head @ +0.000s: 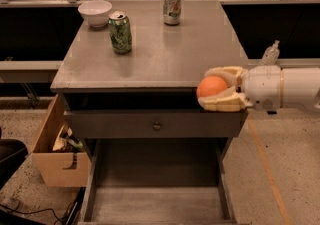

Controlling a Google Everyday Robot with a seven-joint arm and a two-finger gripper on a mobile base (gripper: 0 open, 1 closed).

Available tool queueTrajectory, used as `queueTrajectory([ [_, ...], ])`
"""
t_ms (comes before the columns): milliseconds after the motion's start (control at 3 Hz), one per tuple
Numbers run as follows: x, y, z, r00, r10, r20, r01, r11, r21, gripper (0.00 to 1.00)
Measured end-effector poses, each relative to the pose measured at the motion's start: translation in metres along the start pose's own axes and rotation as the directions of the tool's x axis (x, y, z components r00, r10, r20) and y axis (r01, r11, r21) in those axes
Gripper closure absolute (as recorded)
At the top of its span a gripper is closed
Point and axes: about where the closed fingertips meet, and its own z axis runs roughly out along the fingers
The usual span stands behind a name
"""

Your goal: Place orange into middle drawer

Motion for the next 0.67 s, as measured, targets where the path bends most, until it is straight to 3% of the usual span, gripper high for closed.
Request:
queueTrajectory([
  [333, 0.0472, 0.0376, -0.0059, 0.998, 0.021, -0.059, -0.025, 0.9983, -0.053, 1.0],
  [667, 0.0548, 0.042, 0.0025, 0.998, 0.029, -0.053, -0.032, 0.9975, -0.063, 1.0],
])
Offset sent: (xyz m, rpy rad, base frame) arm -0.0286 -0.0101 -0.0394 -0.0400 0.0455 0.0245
